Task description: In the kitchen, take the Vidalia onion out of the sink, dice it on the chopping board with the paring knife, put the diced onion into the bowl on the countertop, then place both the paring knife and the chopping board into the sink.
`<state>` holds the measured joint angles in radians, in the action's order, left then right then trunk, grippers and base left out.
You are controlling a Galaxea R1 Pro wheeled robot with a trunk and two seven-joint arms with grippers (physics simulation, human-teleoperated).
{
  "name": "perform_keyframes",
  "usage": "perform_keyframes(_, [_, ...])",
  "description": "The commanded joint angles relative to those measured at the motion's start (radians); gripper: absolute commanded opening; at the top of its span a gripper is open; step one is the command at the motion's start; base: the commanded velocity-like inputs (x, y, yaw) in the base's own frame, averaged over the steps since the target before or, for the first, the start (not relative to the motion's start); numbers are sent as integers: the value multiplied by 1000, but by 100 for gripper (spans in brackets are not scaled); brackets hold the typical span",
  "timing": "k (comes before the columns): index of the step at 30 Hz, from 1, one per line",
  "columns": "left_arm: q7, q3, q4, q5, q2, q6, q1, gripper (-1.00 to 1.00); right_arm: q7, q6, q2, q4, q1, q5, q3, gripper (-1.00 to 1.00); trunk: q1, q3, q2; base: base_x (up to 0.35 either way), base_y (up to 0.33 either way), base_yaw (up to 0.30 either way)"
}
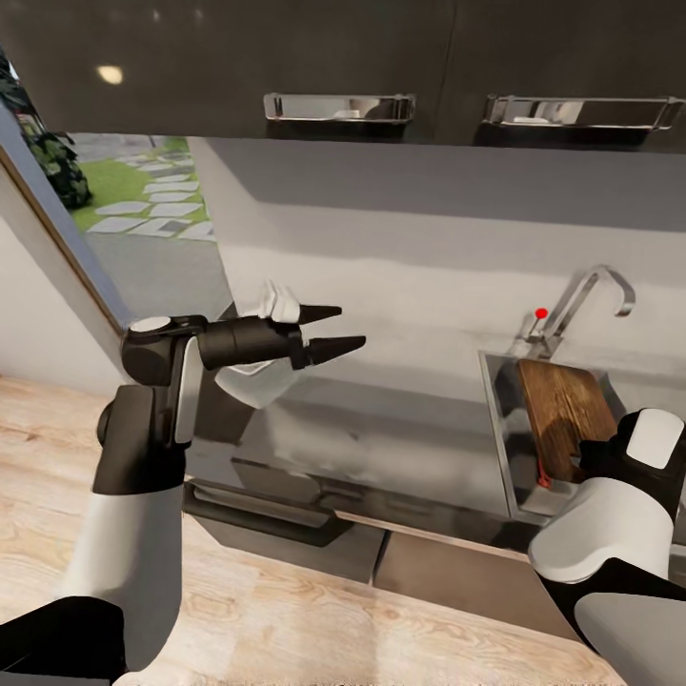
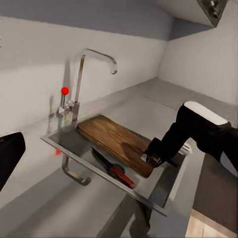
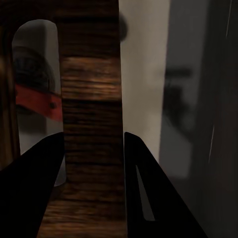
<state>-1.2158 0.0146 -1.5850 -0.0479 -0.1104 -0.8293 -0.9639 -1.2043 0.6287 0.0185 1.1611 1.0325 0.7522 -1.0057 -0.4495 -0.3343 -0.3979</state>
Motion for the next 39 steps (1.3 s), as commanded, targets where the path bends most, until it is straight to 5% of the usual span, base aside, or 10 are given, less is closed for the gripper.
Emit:
perform_keyframes(1, [10, -1, -1, -5, -8, -22, -7, 100, -5, 8, 1, 2, 1, 4, -2, -100, -1, -3, -2, 0, 0, 0])
perform_keyframes(7, [123, 0, 2, -6, -23, -122, -74, 100, -5, 8, 1, 2, 2, 4, -2, -100, -1, -11, -2, 0, 0, 0])
perform_keyframes(9, [193, 2, 8, -6, -29, -169, -160, 100, -5, 8, 1, 2, 1, 4, -2, -100, -1, -11, -2, 0, 0, 0])
perform_keyframes(17, [210, 4, 96, -6, -48, -181, -291, 100, -5, 8, 0, 2, 1, 4, -2, -100, -1, -12, -2, 0, 0, 0])
perform_keyframes(23, [210, 11, 114, -6, -52, -182, -317, 100, -5, 8, 0, 2, 1, 4, -2, -100, -1, -17, -2, 0, 0, 0])
perform_keyframes(31, [210, 134, 74, -6, -50, -182, -321, 100, -5, 8, 1, 2, 2, 4, -3, -100, -1, -29, -2, 0, 0, 0])
perform_keyframes(39, [210, 165, 75, -6, -47, -181, -321, 100, -5, 32, 0, 2, 1, 4, -6, -100, -1, -42, -2, 0, 0, 0])
